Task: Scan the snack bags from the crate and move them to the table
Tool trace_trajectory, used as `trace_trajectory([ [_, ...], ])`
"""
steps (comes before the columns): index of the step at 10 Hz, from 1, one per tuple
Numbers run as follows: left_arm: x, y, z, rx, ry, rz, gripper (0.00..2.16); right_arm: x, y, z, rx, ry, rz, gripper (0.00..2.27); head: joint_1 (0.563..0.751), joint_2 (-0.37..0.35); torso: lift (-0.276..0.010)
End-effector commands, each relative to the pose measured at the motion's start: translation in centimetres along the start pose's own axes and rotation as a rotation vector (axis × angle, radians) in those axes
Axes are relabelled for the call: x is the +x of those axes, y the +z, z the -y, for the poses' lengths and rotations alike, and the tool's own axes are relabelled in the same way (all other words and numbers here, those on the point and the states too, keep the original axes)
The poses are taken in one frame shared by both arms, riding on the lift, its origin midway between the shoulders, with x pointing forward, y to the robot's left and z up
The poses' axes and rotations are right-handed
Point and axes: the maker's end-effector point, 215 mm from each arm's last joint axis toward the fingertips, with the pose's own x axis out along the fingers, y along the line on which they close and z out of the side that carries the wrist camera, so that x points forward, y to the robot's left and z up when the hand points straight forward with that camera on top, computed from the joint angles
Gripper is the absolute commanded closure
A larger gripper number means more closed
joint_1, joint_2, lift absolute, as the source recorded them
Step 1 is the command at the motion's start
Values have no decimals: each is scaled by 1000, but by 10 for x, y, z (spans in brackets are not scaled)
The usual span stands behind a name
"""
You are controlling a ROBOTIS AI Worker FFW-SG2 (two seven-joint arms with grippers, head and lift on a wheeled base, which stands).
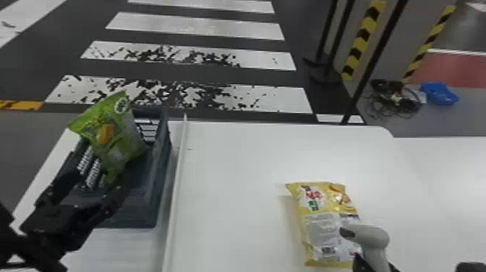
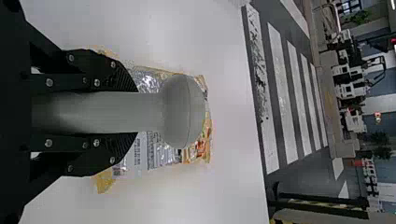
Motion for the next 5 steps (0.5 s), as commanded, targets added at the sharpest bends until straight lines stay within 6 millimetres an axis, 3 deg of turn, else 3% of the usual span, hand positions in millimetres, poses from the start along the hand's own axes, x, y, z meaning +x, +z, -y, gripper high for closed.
trace_trajectory([
  [1,-2,7,0,-4,-2,13,33,2,-12,-21,-39,11,-6,2240,695,-58,-95],
  [3,-2,11,3,-5,-12,22,33,0,-27,-35,-106,-21,-9,2240,695,-22,-95],
  [5,-2,6,3,-13,-19,14,33,-1,-28,-39,-155,-77,31,2240,695,2,-95],
])
